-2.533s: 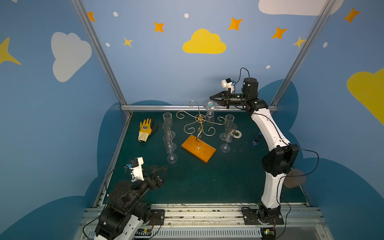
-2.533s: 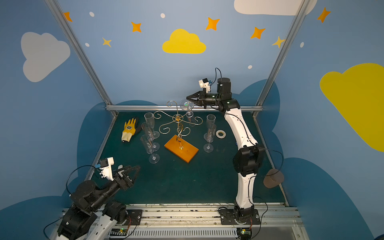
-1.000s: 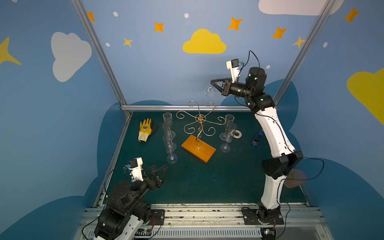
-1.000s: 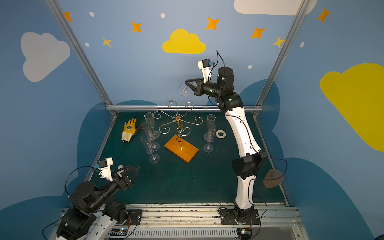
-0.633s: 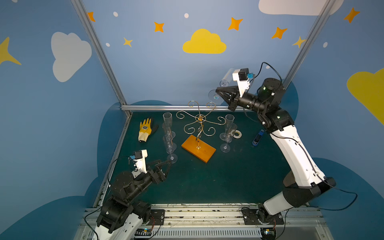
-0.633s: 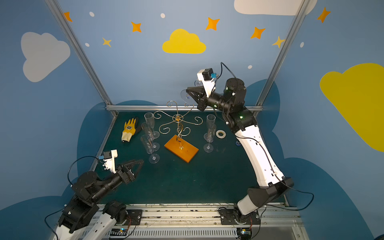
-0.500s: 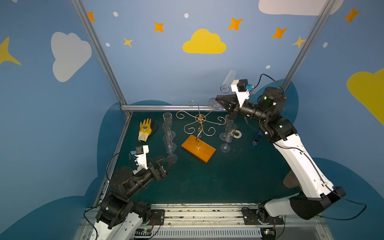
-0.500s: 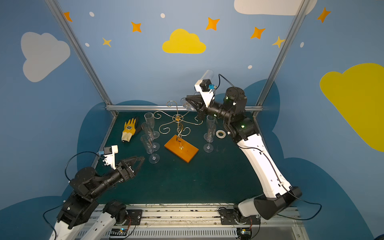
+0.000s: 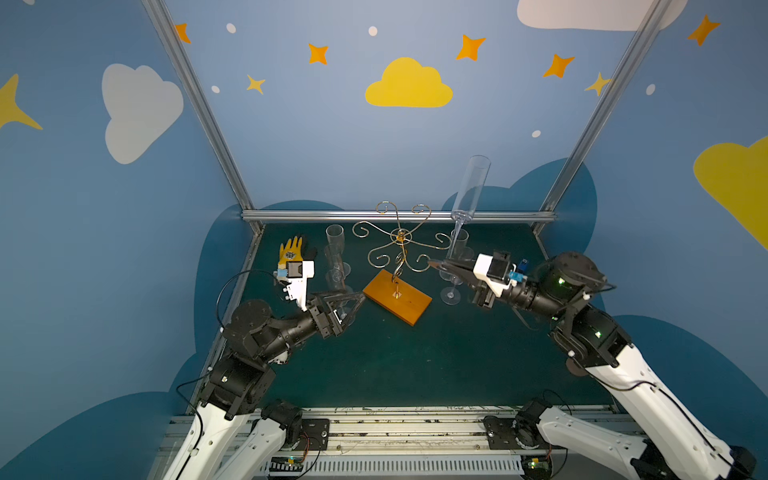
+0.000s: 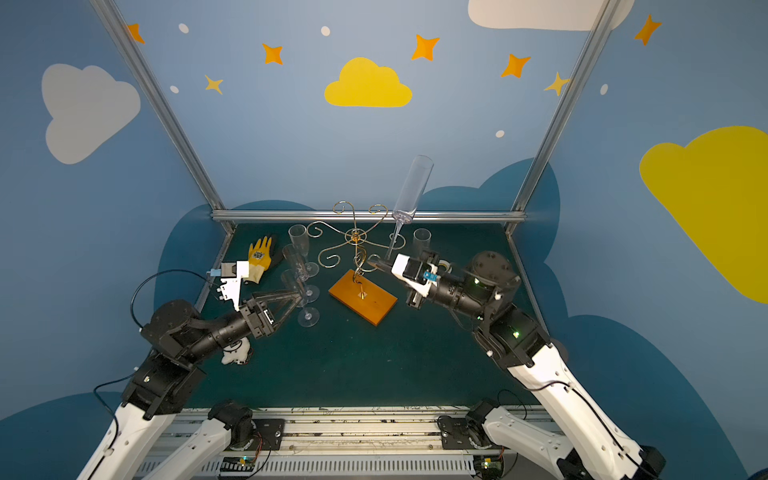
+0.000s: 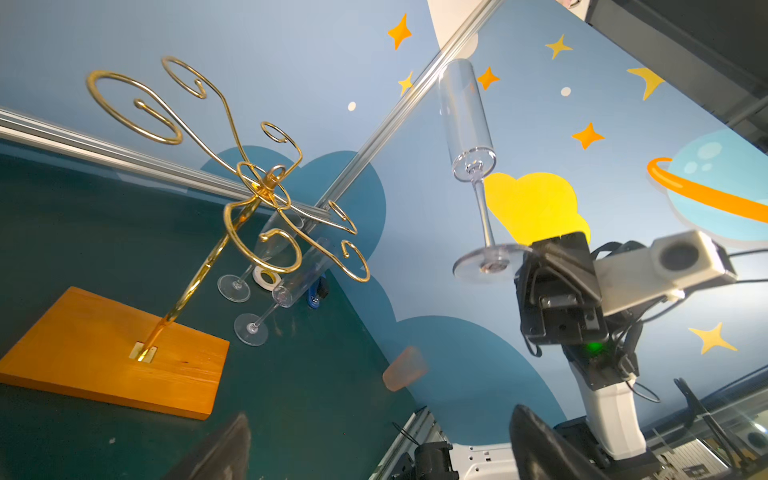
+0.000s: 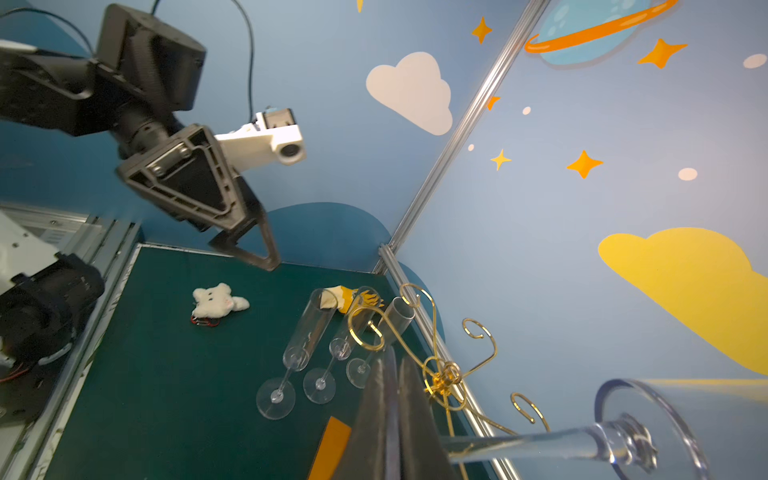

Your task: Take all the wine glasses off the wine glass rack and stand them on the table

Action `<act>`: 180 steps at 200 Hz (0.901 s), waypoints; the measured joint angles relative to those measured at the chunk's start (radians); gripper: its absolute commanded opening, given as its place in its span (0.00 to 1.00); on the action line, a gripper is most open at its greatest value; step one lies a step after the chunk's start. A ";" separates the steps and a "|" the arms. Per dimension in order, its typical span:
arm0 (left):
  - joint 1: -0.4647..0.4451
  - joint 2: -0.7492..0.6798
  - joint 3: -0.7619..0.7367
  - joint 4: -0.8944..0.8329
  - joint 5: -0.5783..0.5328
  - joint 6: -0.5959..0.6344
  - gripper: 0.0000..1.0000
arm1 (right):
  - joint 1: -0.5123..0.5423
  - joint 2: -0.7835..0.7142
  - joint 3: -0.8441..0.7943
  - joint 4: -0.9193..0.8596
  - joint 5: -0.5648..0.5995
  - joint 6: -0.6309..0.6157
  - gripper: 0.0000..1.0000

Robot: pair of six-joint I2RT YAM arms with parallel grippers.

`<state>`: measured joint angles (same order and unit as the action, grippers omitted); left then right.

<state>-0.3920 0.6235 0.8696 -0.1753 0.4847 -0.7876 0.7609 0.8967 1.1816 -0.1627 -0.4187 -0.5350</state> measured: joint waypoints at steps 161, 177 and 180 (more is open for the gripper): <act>-0.322 0.365 0.048 0.216 0.135 0.056 0.82 | 0.442 -0.145 -0.330 -0.002 0.344 -0.242 0.00; -0.335 0.377 0.048 0.246 0.135 0.056 0.77 | 0.459 -0.145 -0.335 0.005 0.366 -0.255 0.00; -0.338 0.378 0.048 0.250 0.135 0.054 0.77 | 0.462 -0.145 -0.336 0.006 0.370 -0.257 0.00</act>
<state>-0.7303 1.0019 0.9180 0.0746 0.6201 -0.7334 1.2232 0.7513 0.8452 -0.1562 -0.0486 -0.7918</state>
